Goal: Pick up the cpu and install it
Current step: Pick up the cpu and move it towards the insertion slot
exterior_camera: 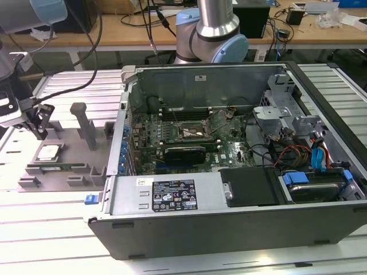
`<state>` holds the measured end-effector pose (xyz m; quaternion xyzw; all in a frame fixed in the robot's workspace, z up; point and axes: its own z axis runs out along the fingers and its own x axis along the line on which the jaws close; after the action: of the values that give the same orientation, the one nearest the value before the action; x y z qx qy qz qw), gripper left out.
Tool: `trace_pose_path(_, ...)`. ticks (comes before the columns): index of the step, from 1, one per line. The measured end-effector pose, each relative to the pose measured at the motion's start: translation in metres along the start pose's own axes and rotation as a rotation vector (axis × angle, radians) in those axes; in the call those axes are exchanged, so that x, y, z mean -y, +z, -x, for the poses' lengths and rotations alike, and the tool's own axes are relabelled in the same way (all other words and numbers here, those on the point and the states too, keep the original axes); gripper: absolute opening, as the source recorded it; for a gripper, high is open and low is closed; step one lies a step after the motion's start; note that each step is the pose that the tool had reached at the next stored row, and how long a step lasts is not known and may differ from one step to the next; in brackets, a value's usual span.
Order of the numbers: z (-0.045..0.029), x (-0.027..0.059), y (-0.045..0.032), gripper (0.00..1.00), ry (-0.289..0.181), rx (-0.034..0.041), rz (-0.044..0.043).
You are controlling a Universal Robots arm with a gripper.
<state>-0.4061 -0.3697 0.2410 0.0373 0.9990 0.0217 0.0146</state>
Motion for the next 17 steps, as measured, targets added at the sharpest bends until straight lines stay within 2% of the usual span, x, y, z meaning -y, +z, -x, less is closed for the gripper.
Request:
trace_pose_path(6,-0.0023,0.0009,0.0135,0.11,0.0,0.0001,0.0001)
trace_pose_path(12,-0.002,0.007,0.0219,0.11,0.0,0.0002,0.0001)
trace_pose_path(15,-0.0021,0.0114,0.0309,0.11,0.0,0.0,0.0)
trace_pose_path(17,-0.0022,0.0118,0.0325,0.11,0.0,-0.0001,-0.0006)
